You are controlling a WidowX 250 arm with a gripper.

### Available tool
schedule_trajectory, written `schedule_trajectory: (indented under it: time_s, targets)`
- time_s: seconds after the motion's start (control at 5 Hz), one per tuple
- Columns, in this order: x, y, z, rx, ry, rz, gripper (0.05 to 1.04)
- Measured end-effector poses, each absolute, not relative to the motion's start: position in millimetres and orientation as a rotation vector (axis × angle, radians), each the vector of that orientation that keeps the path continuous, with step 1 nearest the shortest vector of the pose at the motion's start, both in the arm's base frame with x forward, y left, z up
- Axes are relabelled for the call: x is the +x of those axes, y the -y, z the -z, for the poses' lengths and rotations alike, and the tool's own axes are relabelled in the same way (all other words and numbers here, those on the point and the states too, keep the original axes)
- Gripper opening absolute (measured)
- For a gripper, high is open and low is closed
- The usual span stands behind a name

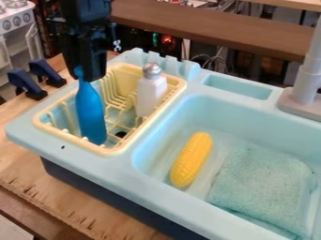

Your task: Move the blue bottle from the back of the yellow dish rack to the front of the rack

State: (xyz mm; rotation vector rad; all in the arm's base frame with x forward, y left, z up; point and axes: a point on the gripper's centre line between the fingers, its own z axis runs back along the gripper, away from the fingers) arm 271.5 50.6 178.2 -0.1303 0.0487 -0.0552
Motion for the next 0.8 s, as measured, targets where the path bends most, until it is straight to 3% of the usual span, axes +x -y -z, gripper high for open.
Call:
schedule_trajectory:
  time_s: [0.2, 0.4, 0.6, 0.8]
  targets:
    - [268.4, -49.7, -178.4, -0.131, -0.069, 0.06, 0.728]
    - [267.2, -46.8, -180.8, -0.107, -0.093, 0.049, 0.982]
    - [274.6, -37.8, -212.6, -0.041, -0.062, 0.068, 1.009]
    - [286.3, -16.9, -270.6, 0.074, 0.04, 0.119, 1.005]
